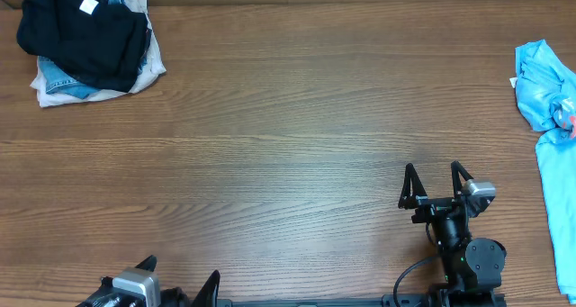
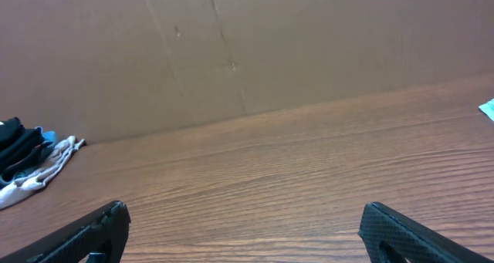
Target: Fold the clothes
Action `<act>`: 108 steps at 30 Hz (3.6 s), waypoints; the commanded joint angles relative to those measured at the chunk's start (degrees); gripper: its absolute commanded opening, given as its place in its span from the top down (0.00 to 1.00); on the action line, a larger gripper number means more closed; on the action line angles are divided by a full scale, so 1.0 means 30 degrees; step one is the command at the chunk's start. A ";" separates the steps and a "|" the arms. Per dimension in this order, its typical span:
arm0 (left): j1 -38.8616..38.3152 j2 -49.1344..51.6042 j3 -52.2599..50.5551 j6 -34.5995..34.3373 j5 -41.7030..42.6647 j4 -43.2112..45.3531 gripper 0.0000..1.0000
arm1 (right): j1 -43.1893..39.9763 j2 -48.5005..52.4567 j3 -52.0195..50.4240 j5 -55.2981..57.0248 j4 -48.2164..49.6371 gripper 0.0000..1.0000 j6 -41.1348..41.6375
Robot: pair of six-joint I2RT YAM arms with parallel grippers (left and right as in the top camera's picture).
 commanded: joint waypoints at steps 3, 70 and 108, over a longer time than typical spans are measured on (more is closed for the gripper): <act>-0.0022 -0.0066 -0.0182 -0.0699 0.0066 -0.0605 0.00 | 0.0109 -0.0175 -0.0204 0.0233 0.0066 0.00 -0.0204; -0.4284 -0.5275 -2.3773 -0.3322 -1.1912 2.6359 0.00 | 0.0109 -0.0175 -0.0204 0.0233 0.0066 0.00 -0.0197; -0.4269 -0.5268 -2.3773 -0.3330 -1.1897 2.6359 0.00 | 0.0109 -0.0175 -0.0204 0.0233 0.0066 0.00 -0.0197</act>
